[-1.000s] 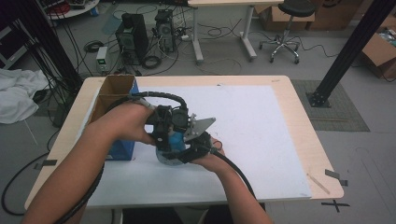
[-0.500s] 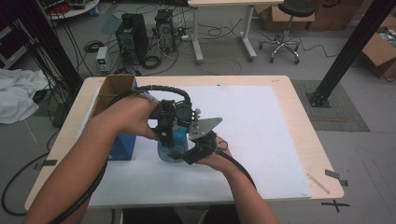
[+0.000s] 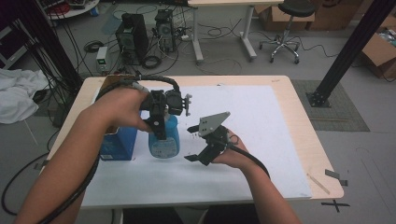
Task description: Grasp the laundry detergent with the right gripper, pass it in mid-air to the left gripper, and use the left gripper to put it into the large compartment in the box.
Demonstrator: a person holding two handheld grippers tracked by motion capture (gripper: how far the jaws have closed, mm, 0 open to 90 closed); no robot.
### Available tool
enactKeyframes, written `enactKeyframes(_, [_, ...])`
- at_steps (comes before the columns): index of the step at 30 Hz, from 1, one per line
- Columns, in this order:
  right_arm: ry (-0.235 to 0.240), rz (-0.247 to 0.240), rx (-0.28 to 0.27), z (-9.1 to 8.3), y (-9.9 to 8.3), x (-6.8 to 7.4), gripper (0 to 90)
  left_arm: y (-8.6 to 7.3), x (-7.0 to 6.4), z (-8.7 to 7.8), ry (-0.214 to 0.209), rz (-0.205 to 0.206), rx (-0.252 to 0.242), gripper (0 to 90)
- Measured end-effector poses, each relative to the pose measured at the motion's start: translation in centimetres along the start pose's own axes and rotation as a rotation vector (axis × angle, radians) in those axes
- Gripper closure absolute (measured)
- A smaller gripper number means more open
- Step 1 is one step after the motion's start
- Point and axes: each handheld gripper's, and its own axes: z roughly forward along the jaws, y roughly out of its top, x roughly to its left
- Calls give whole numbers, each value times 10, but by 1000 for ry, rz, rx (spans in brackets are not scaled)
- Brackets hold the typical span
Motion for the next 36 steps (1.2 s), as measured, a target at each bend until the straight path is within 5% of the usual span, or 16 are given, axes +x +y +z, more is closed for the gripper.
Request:
enactKeyframes(10, [18,0,189,-21,1,-7,0,-27,16,-41,4,-142,-1,390])
enactKeyframes(13, [17,-20,247,-30,1,-9,0,-36,20,-57,-12,-227,-18,389])
enactKeyframes(22, [19,-66,402,-51,1,-11,0,-61,27,-102,24,-511,-29,389])
enactKeyframes(26, [3,-87,414,-61,4,-11,0,-71,30,-113,18,-604,-11,388])
enactKeyframes(36, [32,-129,499,-68,6,-11,0,-106,47,-124,-39,-939,14,388])
